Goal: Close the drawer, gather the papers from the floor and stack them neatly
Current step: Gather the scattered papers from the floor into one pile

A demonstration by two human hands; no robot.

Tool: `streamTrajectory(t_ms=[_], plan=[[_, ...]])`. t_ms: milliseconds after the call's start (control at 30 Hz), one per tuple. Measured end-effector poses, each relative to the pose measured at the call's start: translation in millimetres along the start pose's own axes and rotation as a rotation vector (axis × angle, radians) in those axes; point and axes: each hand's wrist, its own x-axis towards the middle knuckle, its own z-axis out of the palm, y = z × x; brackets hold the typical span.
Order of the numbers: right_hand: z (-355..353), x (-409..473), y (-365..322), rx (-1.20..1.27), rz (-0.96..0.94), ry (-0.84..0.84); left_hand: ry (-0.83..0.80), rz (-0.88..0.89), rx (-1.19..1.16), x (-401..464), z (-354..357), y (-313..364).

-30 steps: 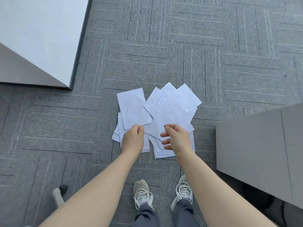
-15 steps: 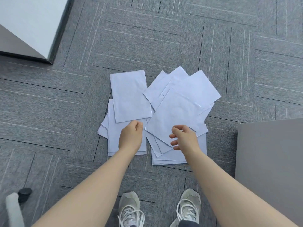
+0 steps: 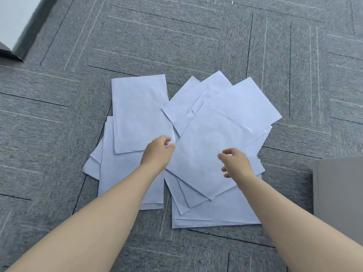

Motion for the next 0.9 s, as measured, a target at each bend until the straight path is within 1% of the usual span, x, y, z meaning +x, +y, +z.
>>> streamTrajectory(t_ms=[167,267,333,433,600,767,900], plan=[[-3,37,18,-0.126,0.054,0.109,-0.074,0.064,0.133,33,29,-1],[-3,51,27,-0.092,0.099,0.131,-0.093,0.077,0.173,43,42,1],[0,59,32,-0.031,0.135,0.134,-0.071,0.068,0.182,50,47,1],[2,67,37,0.101,0.173,0.149,-0.036,0.027,0.164,57,53,3],[9,72,40,0.226,0.207,0.133,-0.049,-0.037,0.103,56,56,7],[13,76,43,0.239,0.198,0.15,0.042,0.0,0.03,53,57,7],[16,76,43,0.235,0.15,0.15,0.035,0.048,-0.088,51,54,5]])
